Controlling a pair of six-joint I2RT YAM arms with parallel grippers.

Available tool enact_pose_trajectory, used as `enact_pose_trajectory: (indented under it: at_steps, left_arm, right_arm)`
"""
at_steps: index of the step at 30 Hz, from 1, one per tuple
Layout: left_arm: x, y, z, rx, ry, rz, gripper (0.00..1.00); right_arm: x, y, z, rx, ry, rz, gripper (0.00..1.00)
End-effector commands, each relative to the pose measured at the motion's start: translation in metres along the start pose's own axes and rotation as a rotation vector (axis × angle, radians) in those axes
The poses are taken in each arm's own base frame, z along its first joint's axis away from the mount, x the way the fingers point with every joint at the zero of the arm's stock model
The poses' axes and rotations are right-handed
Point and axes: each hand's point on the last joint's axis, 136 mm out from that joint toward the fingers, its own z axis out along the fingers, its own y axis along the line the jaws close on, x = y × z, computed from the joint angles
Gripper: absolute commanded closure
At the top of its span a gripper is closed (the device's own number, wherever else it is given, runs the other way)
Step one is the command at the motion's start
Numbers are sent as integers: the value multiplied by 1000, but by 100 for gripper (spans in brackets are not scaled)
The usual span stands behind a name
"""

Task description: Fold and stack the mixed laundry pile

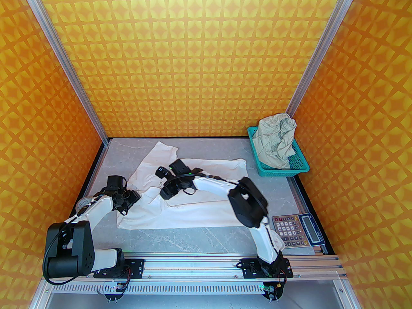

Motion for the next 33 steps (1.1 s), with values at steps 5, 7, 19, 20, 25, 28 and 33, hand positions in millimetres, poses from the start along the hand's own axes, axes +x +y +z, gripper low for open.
enact_pose_trajectory:
  at_steps: [5, 7, 19, 20, 25, 28, 33]
  left_arm:
    - [4, -1, -2, 49, -9, 11, 57]
    - [5, 1, -3, 49, -12, 8, 57]
    - [10, 21, 1, 20, -3, -27, 57]
    - [11, 22, 2, 18, -2, -29, 57]
    - [14, 29, 5, 8, 4, -42, 58]
    - [16, 33, 8, -1, 13, -46, 58]
    - [16, 39, 10, -7, 11, -52, 59]
  right_arm:
    - [-4, 1, 28, -36, 30, -20, 59]
    - [-2, -2, 31, -28, 34, -8, 66]
    - [-19, -26, 2, 82, -51, 160, 100]
    - [-17, -28, 1, 79, -57, 189, 100]
    - [-10, -36, -2, 69, -91, 308, 97]
    - [-5, -43, -5, 81, -113, 373, 97]
    - [1, -44, -10, 91, -116, 383, 62]
